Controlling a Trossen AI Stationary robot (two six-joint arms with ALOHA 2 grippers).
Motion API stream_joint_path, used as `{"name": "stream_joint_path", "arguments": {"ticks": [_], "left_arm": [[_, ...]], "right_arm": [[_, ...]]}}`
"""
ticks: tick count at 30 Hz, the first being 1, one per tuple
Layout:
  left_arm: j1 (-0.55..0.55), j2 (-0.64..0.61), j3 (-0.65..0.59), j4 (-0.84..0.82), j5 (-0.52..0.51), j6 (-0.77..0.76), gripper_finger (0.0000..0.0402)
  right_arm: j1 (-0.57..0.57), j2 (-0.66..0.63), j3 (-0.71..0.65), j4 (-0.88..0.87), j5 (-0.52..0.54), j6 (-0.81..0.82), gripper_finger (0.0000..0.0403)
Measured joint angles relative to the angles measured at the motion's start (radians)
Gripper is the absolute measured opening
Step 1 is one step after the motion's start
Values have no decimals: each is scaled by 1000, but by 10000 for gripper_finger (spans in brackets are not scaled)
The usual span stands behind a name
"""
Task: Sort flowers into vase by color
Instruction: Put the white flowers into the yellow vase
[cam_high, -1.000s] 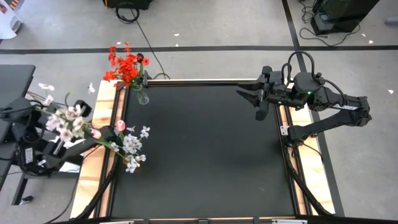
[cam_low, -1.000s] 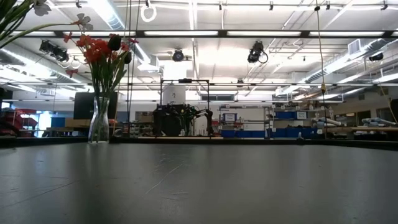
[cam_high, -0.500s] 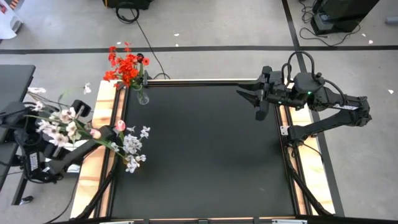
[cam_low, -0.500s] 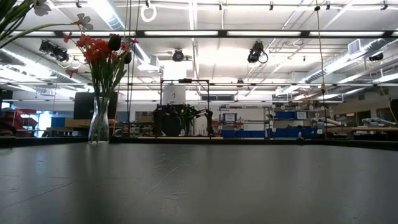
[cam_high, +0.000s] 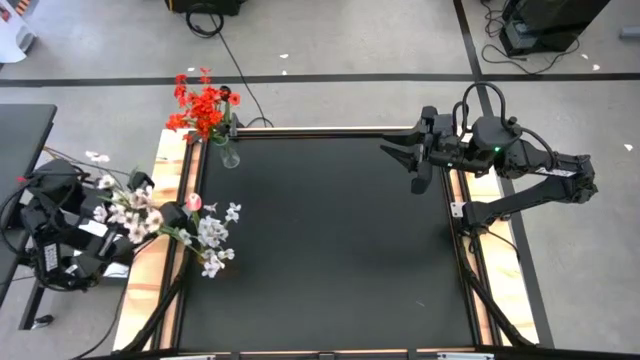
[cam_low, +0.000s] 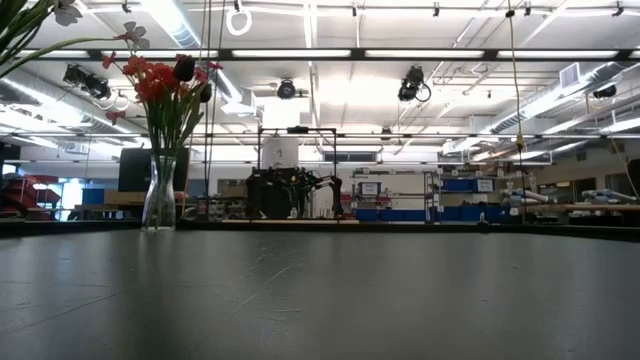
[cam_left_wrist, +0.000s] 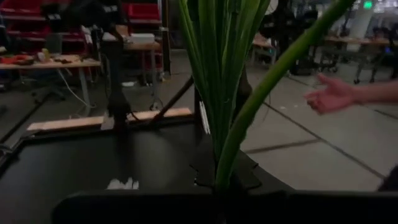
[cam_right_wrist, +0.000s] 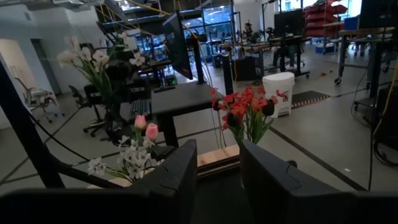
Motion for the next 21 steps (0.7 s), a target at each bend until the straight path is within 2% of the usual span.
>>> {"name": "stream_joint_path", "arguments": {"ticks": [3, 7, 9, 12, 16, 18, 21], "left_arm": [[-78, 0, -1, -31, -50, 52, 6], [-213, 0, 0, -20, -56, 52, 7], [-273, 1, 3, 0, -63, 5, 8], [-340, 1, 24, 89, -189, -118, 8], [-339, 1, 44, 308, -370, -257, 7], [-308, 1, 38, 401, -423, -327, 7], [-204, 1, 9, 456, -450, -413, 7]], "right_arm": [[0, 0, 0, 0, 0, 0, 130], [0, 0, 0, 0, 0, 0, 130], [0, 0, 0, 0, 0, 0, 130], [0, 0, 0, 0, 0, 0, 130], [0, 0, 0, 0, 0, 0, 130], [0, 0, 0, 0, 0, 0, 130], [0, 0, 0, 0, 0, 0, 130]]}}
